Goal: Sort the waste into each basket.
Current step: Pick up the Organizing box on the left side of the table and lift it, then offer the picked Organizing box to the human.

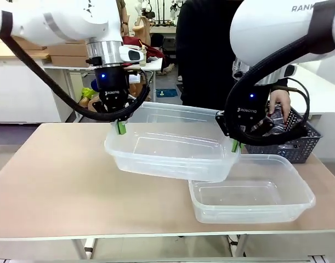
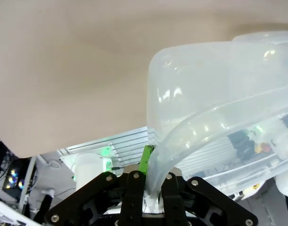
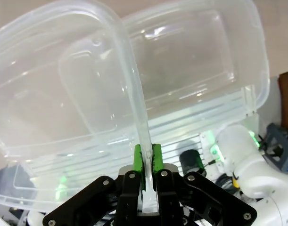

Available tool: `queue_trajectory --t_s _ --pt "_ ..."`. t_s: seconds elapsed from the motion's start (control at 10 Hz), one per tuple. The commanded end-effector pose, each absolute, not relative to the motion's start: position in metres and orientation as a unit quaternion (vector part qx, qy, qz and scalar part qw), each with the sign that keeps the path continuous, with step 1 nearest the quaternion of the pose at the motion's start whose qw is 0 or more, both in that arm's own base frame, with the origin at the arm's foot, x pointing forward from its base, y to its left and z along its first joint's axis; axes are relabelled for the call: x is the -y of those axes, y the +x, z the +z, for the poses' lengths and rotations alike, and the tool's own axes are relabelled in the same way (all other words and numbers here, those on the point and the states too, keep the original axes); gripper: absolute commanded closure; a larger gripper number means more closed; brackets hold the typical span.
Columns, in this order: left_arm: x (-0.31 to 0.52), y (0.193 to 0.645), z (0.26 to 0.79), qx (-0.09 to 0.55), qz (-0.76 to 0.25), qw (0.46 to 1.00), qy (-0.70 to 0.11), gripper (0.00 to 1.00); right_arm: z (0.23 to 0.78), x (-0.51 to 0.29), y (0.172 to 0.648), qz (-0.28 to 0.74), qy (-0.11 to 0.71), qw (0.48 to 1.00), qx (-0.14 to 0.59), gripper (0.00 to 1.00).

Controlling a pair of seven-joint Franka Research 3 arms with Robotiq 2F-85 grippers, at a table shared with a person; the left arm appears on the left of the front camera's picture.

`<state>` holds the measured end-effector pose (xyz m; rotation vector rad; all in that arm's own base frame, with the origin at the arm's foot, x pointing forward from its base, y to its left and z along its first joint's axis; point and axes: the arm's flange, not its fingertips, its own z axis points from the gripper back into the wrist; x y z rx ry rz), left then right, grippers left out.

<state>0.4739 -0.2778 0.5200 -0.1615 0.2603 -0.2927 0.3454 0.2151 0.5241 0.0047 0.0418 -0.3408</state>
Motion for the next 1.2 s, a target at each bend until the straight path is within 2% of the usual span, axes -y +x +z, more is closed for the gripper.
queue_trajectory --t_s 0.0,1.1 --pt "0.2744 0.4522 0.5199 -0.116 -0.147 0.979 -0.077 0.93 0.5236 -0.2161 0.3495 -0.161 0.004 0.987 -0.024 0.91" --pt "0.2744 0.4522 0.5199 -0.116 -0.147 0.979 -0.077 0.93 0.5236 -0.2161 0.3495 -0.161 0.004 0.987 -0.024 0.91"
